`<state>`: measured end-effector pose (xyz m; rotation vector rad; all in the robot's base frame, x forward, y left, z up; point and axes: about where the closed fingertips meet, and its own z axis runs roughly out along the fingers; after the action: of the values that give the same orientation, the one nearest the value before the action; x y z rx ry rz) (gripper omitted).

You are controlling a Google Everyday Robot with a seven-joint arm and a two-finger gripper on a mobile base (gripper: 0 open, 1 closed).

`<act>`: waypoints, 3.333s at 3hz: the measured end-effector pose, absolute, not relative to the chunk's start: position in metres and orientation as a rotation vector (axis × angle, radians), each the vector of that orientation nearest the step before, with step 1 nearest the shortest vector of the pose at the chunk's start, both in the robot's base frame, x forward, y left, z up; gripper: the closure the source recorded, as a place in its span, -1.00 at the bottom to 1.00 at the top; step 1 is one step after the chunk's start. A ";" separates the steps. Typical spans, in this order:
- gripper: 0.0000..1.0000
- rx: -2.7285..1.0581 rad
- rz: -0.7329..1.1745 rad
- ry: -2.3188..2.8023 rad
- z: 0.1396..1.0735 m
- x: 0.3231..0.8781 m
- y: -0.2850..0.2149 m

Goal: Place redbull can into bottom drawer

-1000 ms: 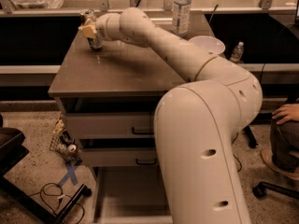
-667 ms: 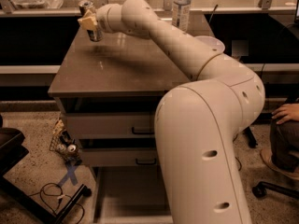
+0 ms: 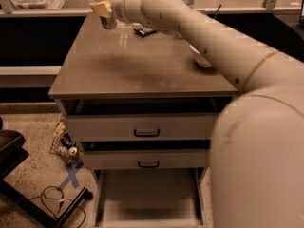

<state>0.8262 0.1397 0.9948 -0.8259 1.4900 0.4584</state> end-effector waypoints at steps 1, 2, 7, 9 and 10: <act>1.00 -0.708 0.393 1.457 1.041 0.777 0.085; 1.00 -0.576 0.290 1.430 1.089 0.720 0.023; 1.00 -0.637 0.139 1.792 0.881 0.606 -0.053; 1.00 -0.573 0.235 1.781 0.848 0.630 -0.040; 1.00 -0.556 0.233 1.763 0.846 0.611 -0.054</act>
Offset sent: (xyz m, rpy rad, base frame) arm -0.2270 -0.1551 -0.0400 -0.0672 0.0507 -0.3682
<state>0.6106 -0.0541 0.8465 -0.5562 1.7635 0.2331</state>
